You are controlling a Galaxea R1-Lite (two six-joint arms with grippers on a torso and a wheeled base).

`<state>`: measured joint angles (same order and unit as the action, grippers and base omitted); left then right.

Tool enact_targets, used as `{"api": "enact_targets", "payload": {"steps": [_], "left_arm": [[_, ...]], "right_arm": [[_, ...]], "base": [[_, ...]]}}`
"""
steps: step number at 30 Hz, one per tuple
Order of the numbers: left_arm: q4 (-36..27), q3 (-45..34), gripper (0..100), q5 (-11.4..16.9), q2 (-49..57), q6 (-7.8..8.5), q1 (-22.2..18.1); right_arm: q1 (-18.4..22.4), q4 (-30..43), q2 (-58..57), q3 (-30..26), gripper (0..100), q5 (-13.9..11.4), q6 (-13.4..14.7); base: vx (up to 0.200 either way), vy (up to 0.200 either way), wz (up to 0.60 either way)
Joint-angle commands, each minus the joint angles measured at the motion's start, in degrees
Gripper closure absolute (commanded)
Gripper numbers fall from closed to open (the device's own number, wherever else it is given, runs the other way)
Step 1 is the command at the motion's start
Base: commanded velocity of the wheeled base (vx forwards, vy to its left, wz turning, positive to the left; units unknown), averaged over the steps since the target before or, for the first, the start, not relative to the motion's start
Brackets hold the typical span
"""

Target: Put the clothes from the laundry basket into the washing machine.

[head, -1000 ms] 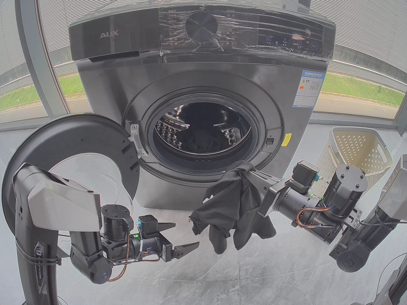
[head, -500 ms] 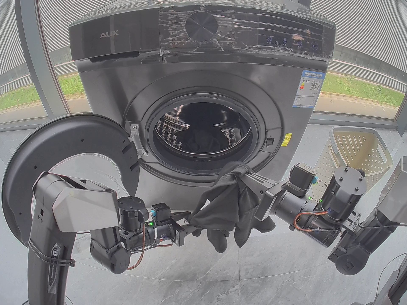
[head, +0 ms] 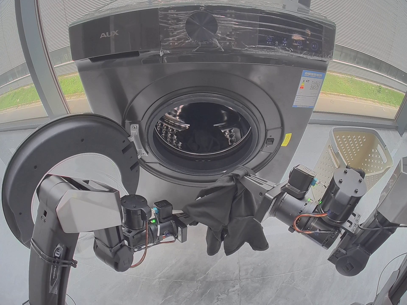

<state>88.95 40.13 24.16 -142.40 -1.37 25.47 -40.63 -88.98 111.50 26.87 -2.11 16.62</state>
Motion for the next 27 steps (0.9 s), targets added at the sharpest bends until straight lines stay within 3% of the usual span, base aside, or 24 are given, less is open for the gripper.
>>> {"api": "enact_targets", "payload": {"steps": [1, 9, 12, 15, 17, 27], "left_arm": [[0.6, -2.4, 100, -0.1, 4.4, 0.13, -2.3], [0.4, -13.2, 100, 0.0, 20.6, -0.22, -7.6], [0.3, -18.4, 100, 0.4, 26.9, -1.01, -8.6], [0.3, -21.7, 100, 0.4, 31.0, -3.12, -8.8], [0.3, -21.6, 100, 0.5, 31.8, -4.0, -8.9], [0.3, -18.0, 100, 0.5, 32.3, -4.52, -9.0]], "right_arm": [[0.7, -0.6, 0.0, 0.0, 100, -0.1, 0.0], [0.7, -0.5, 0.2, -1.1, 100, -0.3, 0.1], [0.4, -0.5, 0.1, -2.4, 100, -0.4, 0.0], [0.4, -0.5, 0.4, -3.4, 100, -0.5, 0.0], [0.8, -0.5, 0.6, -3.6, 100, -0.6, 0.0], [2.3, -0.6, 4.3, -5.7, 100, -0.9, -0.8]], "base": [[0.0, 0.0, 0.0], [0.0, 0.0, 0.0], [0.0, 0.0, 0.0], [0.0, 0.0, 0.0], [0.0, 0.0, 0.0], [0.0, 0.0, 0.0]]}}
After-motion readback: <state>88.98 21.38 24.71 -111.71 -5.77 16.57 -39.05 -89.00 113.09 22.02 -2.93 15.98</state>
